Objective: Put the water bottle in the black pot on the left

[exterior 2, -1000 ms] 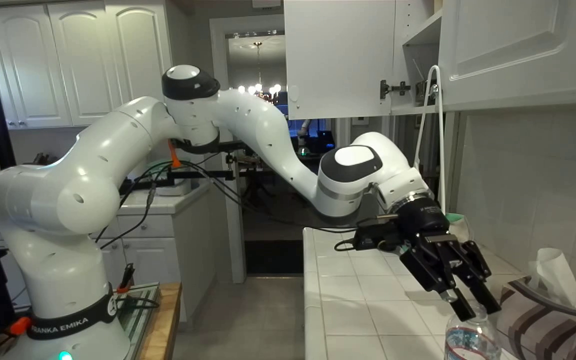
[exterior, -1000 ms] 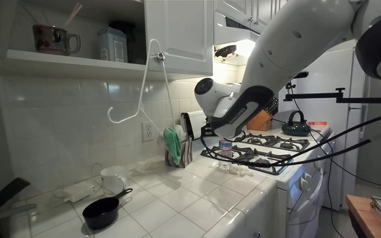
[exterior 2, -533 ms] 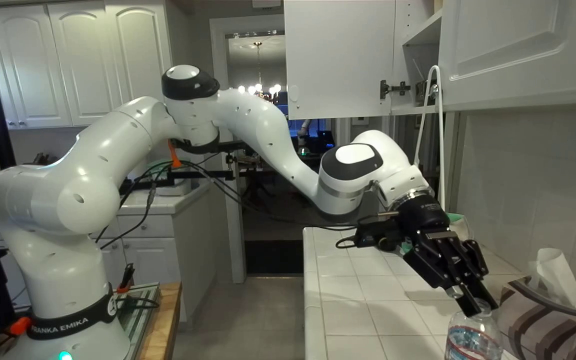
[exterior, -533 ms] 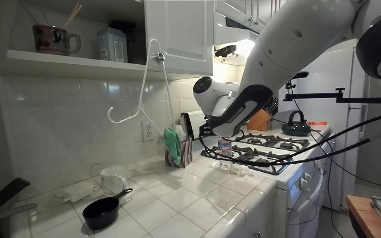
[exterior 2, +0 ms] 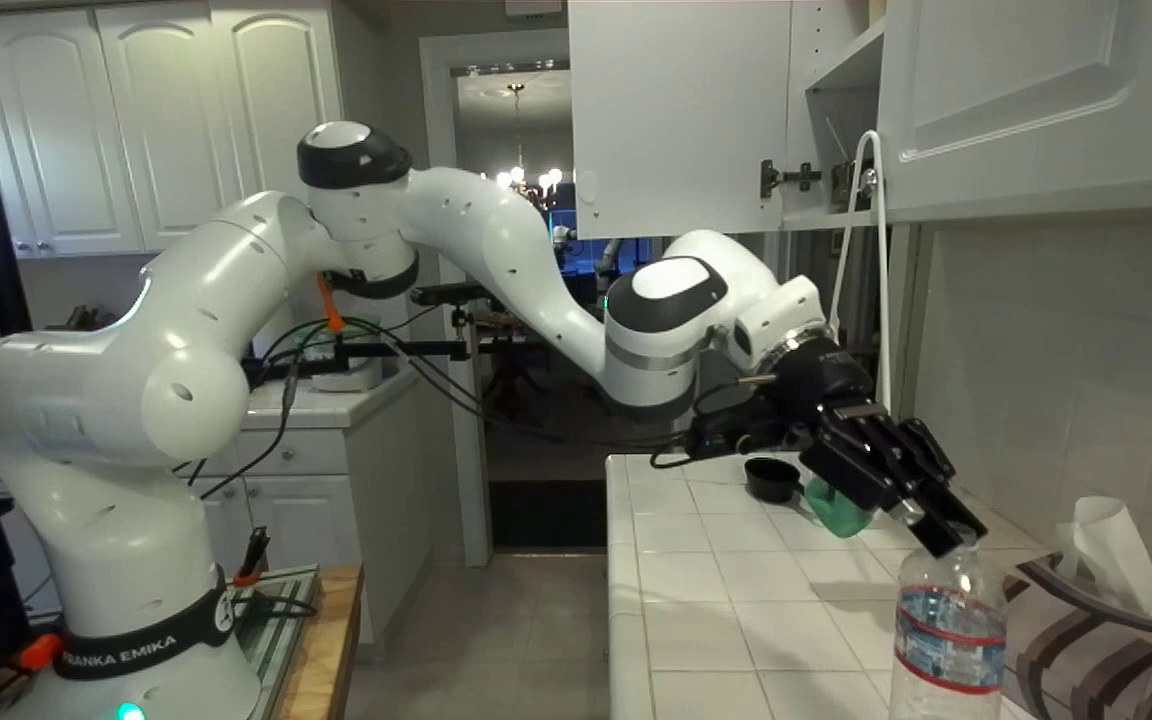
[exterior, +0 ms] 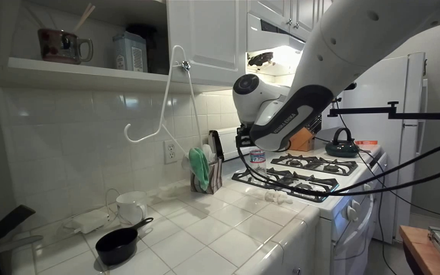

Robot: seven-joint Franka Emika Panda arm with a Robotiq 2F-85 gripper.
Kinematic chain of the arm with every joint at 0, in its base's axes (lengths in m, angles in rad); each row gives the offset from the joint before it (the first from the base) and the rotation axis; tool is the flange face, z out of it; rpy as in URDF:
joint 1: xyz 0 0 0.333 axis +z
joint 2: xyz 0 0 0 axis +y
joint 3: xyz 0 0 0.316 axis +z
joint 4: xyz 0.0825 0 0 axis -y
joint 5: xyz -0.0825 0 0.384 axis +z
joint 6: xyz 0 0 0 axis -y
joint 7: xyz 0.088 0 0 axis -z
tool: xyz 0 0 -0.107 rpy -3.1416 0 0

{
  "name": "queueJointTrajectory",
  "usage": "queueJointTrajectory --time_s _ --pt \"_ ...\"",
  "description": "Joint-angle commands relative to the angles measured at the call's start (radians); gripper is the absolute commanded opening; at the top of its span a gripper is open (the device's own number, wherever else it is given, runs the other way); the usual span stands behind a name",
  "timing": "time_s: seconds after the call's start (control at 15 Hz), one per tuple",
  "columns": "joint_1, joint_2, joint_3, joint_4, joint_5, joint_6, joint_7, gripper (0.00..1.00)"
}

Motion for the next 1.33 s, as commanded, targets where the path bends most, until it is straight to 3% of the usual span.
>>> queueJointTrajectory --time_s 0.0,0.47,0.8,1.0,1.27 --pt "0.172 0.069 -0.092 -0.200 0.003 0.206 -0.152 0.08" --pt "0.412 0.231 -0.188 -0.483 0.004 0.620 -0.410 0.08" --pt "0.547 0.464 -0.327 -0.620 -0.026 0.853 -0.693 0.08" --pt "0.600 0.578 -0.442 -0.615 -0.216 0.896 -0.711 0.08" --pt "0.749 0.713 -0.616 -0.593 -0.435 0.859 -0.732 0.08"
